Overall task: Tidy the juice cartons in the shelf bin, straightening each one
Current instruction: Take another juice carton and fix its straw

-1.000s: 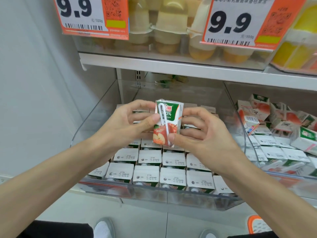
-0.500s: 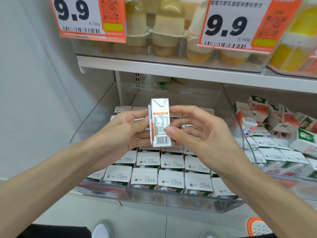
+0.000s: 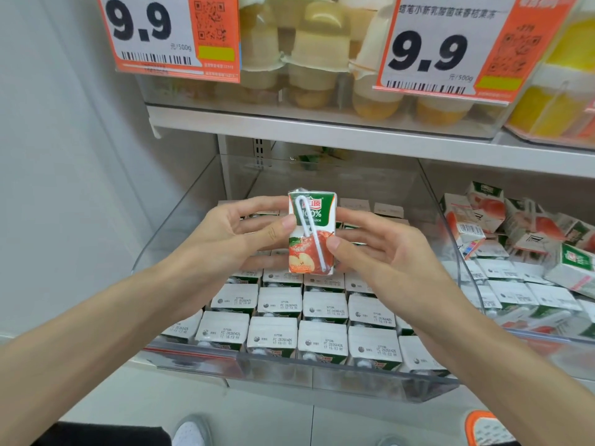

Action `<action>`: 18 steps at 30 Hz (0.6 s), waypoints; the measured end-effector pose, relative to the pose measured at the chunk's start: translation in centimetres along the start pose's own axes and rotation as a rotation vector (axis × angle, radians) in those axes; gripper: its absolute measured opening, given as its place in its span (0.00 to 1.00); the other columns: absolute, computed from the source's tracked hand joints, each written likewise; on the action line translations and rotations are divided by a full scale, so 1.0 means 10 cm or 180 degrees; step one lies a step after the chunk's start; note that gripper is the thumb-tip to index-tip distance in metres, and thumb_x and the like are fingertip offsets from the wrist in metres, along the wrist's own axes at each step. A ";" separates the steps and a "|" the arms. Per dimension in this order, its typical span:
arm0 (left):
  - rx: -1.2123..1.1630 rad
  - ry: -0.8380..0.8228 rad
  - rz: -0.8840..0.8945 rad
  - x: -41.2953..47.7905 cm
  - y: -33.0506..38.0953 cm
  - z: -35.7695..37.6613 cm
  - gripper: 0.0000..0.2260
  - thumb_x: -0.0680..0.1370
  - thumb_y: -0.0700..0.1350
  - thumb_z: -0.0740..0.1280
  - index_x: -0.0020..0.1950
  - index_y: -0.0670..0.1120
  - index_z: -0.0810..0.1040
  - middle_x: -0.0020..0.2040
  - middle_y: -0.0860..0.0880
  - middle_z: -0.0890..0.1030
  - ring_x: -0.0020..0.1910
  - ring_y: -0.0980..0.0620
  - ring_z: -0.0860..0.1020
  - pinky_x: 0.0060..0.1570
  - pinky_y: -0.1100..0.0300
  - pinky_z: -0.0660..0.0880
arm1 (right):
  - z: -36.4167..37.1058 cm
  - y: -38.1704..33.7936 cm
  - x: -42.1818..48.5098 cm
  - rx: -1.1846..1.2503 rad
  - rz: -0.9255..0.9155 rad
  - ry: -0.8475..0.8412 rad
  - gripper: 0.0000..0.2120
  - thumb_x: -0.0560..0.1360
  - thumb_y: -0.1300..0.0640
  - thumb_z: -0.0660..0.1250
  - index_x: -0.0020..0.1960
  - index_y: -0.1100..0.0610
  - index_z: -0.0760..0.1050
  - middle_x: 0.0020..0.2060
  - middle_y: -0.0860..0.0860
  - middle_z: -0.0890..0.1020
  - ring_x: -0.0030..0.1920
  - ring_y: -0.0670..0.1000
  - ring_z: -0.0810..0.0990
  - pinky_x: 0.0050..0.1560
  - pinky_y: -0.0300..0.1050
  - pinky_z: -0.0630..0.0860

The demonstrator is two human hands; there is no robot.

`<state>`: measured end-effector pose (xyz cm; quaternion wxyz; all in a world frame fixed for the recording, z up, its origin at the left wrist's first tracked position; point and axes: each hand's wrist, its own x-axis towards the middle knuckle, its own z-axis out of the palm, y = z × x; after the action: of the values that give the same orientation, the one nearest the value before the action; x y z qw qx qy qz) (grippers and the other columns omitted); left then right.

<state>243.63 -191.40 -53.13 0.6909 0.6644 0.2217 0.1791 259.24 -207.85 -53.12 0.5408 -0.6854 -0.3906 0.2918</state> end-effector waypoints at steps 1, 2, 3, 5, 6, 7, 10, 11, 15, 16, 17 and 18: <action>-0.0004 -0.0059 0.0013 -0.01 0.00 -0.01 0.18 0.80 0.45 0.70 0.70 0.49 0.80 0.60 0.46 0.88 0.59 0.45 0.87 0.58 0.53 0.84 | 0.00 -0.01 0.00 0.0087 0.0055 0.0026 0.18 0.82 0.54 0.71 0.69 0.40 0.78 0.53 0.40 0.88 0.54 0.37 0.86 0.43 0.25 0.77; 0.0000 -0.0107 0.0033 -0.02 0.01 -0.01 0.18 0.80 0.44 0.70 0.70 0.49 0.79 0.60 0.47 0.87 0.59 0.45 0.86 0.58 0.53 0.83 | -0.01 -0.01 0.01 0.0195 0.0109 0.0058 0.16 0.83 0.55 0.69 0.68 0.41 0.79 0.53 0.41 0.89 0.53 0.37 0.86 0.41 0.24 0.77; 0.0027 -0.0138 0.0063 -0.02 0.01 -0.01 0.18 0.80 0.43 0.70 0.71 0.50 0.79 0.61 0.48 0.87 0.60 0.46 0.86 0.58 0.54 0.83 | -0.01 -0.03 0.00 0.0301 0.0161 0.0084 0.15 0.84 0.56 0.68 0.67 0.42 0.79 0.52 0.42 0.89 0.51 0.38 0.87 0.42 0.24 0.77; 0.0184 -0.0143 0.0134 -0.02 0.00 -0.01 0.20 0.79 0.41 0.72 0.71 0.51 0.79 0.63 0.50 0.86 0.61 0.47 0.86 0.59 0.52 0.84 | 0.00 -0.05 -0.01 0.0399 0.0229 0.0090 0.13 0.84 0.58 0.67 0.65 0.44 0.80 0.50 0.44 0.90 0.51 0.42 0.88 0.53 0.35 0.82; 0.0294 -0.0126 0.0159 -0.02 0.00 -0.01 0.21 0.78 0.41 0.73 0.71 0.52 0.79 0.64 0.52 0.86 0.62 0.48 0.85 0.60 0.52 0.83 | 0.02 -0.04 -0.01 0.0376 0.0235 0.0059 0.13 0.84 0.58 0.67 0.64 0.45 0.81 0.51 0.44 0.90 0.52 0.45 0.89 0.59 0.43 0.82; 0.0391 -0.0113 0.0174 -0.01 0.00 -0.01 0.22 0.78 0.42 0.74 0.71 0.53 0.79 0.64 0.52 0.86 0.62 0.50 0.85 0.62 0.52 0.82 | 0.04 -0.04 -0.02 0.0358 0.0230 0.0007 0.13 0.84 0.59 0.68 0.65 0.45 0.81 0.52 0.44 0.89 0.53 0.46 0.88 0.61 0.47 0.82; 0.0604 -0.0128 0.0188 -0.02 -0.01 0.01 0.25 0.75 0.42 0.77 0.71 0.55 0.79 0.65 0.55 0.85 0.63 0.53 0.84 0.65 0.53 0.79 | 0.07 -0.07 -0.04 0.0420 0.0213 -0.0161 0.17 0.82 0.63 0.69 0.65 0.45 0.81 0.57 0.43 0.88 0.58 0.45 0.87 0.62 0.47 0.82; 0.0672 -0.0152 0.0185 -0.03 -0.01 0.02 0.26 0.75 0.42 0.77 0.71 0.55 0.79 0.66 0.56 0.84 0.64 0.54 0.84 0.66 0.53 0.78 | 0.07 -0.09 -0.05 0.0400 0.0206 -0.0206 0.17 0.82 0.62 0.70 0.65 0.44 0.81 0.57 0.43 0.88 0.58 0.45 0.86 0.63 0.47 0.82; 0.0881 -0.0285 0.0227 -0.04 -0.01 0.06 0.24 0.75 0.43 0.77 0.71 0.55 0.80 0.68 0.58 0.83 0.66 0.56 0.82 0.68 0.52 0.77 | 0.06 -0.12 -0.08 0.0071 0.0106 -0.0269 0.20 0.74 0.50 0.79 0.65 0.40 0.82 0.59 0.40 0.86 0.60 0.41 0.84 0.66 0.52 0.78; 0.0907 -0.0290 0.0238 -0.04 -0.01 0.06 0.24 0.76 0.43 0.77 0.71 0.55 0.80 0.68 0.58 0.83 0.66 0.56 0.82 0.69 0.51 0.76 | 0.06 -0.12 -0.08 0.0080 0.0126 -0.0262 0.20 0.74 0.49 0.79 0.65 0.40 0.82 0.59 0.40 0.86 0.60 0.40 0.84 0.67 0.52 0.78; 0.0918 -0.0283 0.0236 -0.04 -0.01 0.06 0.25 0.76 0.43 0.77 0.72 0.55 0.79 0.68 0.58 0.83 0.66 0.56 0.82 0.69 0.51 0.77 | 0.06 -0.14 -0.08 0.0135 0.0144 -0.0258 0.20 0.74 0.50 0.79 0.65 0.40 0.82 0.59 0.40 0.86 0.60 0.40 0.84 0.67 0.52 0.78; 0.0916 -0.0273 0.0229 -0.04 -0.01 0.06 0.25 0.76 0.43 0.77 0.72 0.55 0.79 0.67 0.58 0.83 0.66 0.56 0.82 0.69 0.52 0.77 | 0.06 -0.14 -0.08 0.0206 0.0163 -0.0242 0.20 0.75 0.52 0.78 0.65 0.41 0.82 0.58 0.40 0.86 0.59 0.41 0.85 0.67 0.50 0.78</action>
<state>243.65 -192.11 -53.20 0.5905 0.7711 0.1915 0.1415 258.05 -208.08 -51.96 0.5397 -0.6658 -0.3836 0.3439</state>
